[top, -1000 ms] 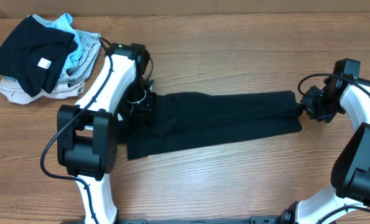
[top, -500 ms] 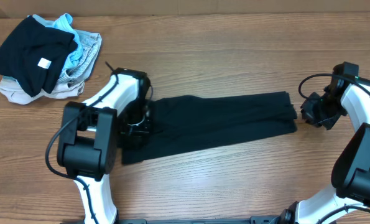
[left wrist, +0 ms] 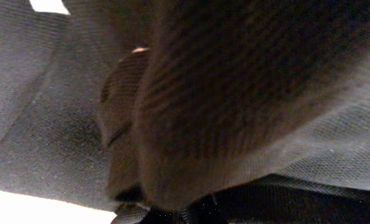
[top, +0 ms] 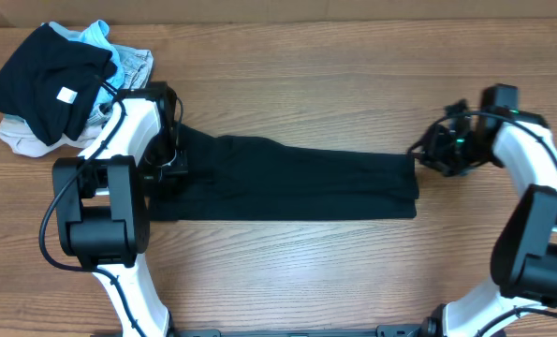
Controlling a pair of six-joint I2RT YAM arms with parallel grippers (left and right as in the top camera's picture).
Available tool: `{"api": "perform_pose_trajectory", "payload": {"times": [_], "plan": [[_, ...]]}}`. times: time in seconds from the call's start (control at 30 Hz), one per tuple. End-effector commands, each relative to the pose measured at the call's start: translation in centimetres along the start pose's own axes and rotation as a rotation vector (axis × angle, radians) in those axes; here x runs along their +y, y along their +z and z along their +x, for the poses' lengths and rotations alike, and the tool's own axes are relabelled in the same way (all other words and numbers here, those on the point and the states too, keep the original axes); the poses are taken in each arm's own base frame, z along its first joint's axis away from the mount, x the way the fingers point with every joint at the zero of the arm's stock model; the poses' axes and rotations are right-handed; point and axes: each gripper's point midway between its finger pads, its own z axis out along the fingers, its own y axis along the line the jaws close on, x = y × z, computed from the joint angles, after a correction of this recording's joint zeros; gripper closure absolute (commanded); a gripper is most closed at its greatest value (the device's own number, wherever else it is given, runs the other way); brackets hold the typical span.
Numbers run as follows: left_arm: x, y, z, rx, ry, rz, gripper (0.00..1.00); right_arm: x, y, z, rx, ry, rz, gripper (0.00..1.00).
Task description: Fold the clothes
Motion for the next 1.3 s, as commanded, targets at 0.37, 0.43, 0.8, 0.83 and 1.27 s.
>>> {"api": "perform_pose_trajectory", "payload": {"times": [0.37, 0.43, 0.8, 0.83, 1.27], "plan": [[0.8, -2.1, -0.8, -0.041, 0.006, -0.013, 0.95, 0.2, 3.1, 9.1, 0.24, 0.017, 0.257, 0.96], [1.2, -2.1, -0.8, -0.041, 0.006, -0.034, 0.95, -0.6, 1.5, 8.8, 0.209, 0.027, 0.33, 0.96], [2.3, -2.4, 0.8, 0.027, 0.026, -0.066, 0.86, -1.4, -0.4, 4.1, -0.009, 0.124, 0.276, 0.43], [2.6, -2.4, 1.0, 0.037, 0.019, -0.066, 0.86, -1.5, -0.1, 4.1, -0.003, 0.128, 0.273, 0.41], [4.1, -2.0, 0.8, 0.049, -0.07, 0.032, 0.87, -2.2, 3.9, 5.8, 0.111, 0.119, 0.18, 0.25]]}}
